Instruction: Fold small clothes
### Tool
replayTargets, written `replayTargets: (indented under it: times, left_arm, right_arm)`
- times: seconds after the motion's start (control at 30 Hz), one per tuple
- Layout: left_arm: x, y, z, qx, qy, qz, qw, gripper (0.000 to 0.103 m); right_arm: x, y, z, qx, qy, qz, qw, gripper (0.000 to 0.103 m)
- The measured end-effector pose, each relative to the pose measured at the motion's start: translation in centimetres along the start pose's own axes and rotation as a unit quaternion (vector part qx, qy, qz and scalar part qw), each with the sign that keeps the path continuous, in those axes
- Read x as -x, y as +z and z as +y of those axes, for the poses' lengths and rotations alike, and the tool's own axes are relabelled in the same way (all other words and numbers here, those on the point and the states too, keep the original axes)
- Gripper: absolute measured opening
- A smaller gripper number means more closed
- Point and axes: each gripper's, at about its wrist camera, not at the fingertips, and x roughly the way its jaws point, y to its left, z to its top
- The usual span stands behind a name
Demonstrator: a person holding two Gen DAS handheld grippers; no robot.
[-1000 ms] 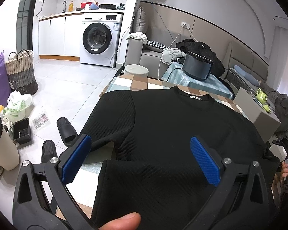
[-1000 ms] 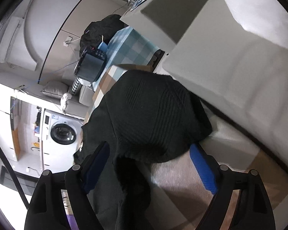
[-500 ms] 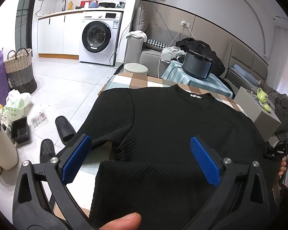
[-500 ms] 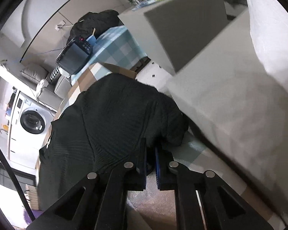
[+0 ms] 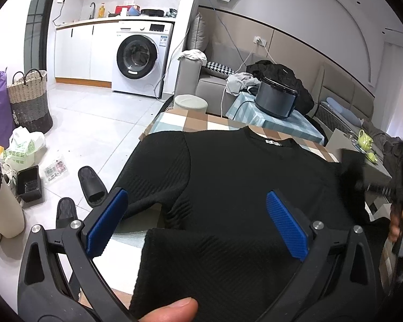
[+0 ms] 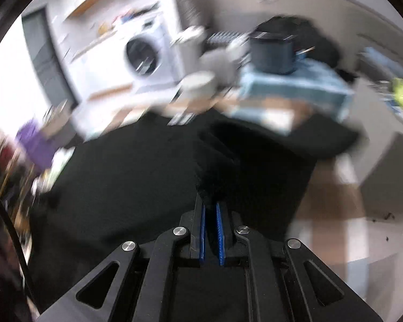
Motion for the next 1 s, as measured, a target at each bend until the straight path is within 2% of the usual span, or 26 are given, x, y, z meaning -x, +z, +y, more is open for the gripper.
replayTargets:
  times: [0.07, 0.13, 0.23, 0.3, 0.33, 0.43, 0.5, 0.57, 0.67, 0.8, 0.83, 0.9, 0.97, 1.0]
  left_arm:
    - [0.2, 0.0, 0.3, 0.002, 0.003, 0.002, 1.0000, 0.102]
    - [0.3, -0.1, 0.6, 0.006, 0.006, 0.007, 0.9999, 0.102]
    - [0.4, -0.1, 1.4, 0.021, 0.011, 0.010, 0.9997, 0.102]
    - [0.4, 0.0, 2.1, 0.036, 0.011, 0.012, 0.9992, 0.102]
    - [0.4, -0.1, 2.5, 0.047, 0.009, 0.016, 0.9987, 0.102]
    - [0.5, -0.1, 3.5, 0.067, 0.007, 0.020, 0.9975, 0.102]
    - [0.8, -0.3, 4.2, 0.073, 0.013, 0.021, 0.9971, 0.102]
    - [0.8, -0.3, 4.7, 0.078, 0.023, 0.023, 0.9964, 0.102]
    - [1.1, -0.6, 6.4, 0.104, 0.032, 0.030, 0.9937, 0.102]
    - [1.1, -1.1, 10.2, 0.178, 0.039, 0.042, 0.9824, 0.102]
    - [1.1, -1.4, 11.4, 0.205, 0.032, 0.047, 0.9771, 0.097]
    - [0.7, -1.8, 12.9, 0.244, 0.008, 0.059, 0.9679, 0.084]
    - [0.0, -2.6, 14.6, 0.285, -0.024, 0.083, 0.9545, 0.081]
    - [-0.4, -2.9, 15.0, 0.299, -0.044, 0.088, 0.9492, 0.075]
  right_arm:
    - [-1.5, -1.4, 0.0, 0.002, 0.002, 0.038, 0.999, 0.010]
    - [-2.3, -2.2, -1.3, -0.028, 0.001, 0.062, 0.998, 0.017]
    - [-1.8, -3.6, -1.9, -0.062, 0.014, 0.052, 0.997, 0.022]
    - [-0.8, -4.0, -2.0, -0.081, 0.024, 0.027, 0.996, 0.033]
    - [-0.7, -3.9, -2.2, -0.085, 0.034, 0.022, 0.996, 0.044]
    - [-0.6, -4.1, -1.5, -0.087, 0.065, 0.016, 0.994, 0.044]
    - [-1.8, -3.5, -0.8, -0.085, 0.065, 0.024, 0.994, 0.044]
    - [-3.1, -3.2, 0.1, -0.077, 0.055, 0.062, 0.994, 0.044]
    - [-2.3, -3.6, 0.3, -0.089, 0.043, 0.047, 0.994, 0.044]
    - [0.9, -4.5, 0.3, -0.105, 0.028, 0.005, 0.994, 0.046]
    - [1.8, -4.8, 0.4, -0.112, 0.032, -0.005, 0.993, 0.051]
    - [3.2, -5.4, 0.7, -0.117, 0.037, -0.022, 0.992, 0.055]
    - [4.2, -5.9, 1.0, -0.118, 0.038, -0.030, 0.992, 0.055]
    - [4.7, -6.1, 1.1, -0.121, 0.038, -0.034, 0.991, 0.055]
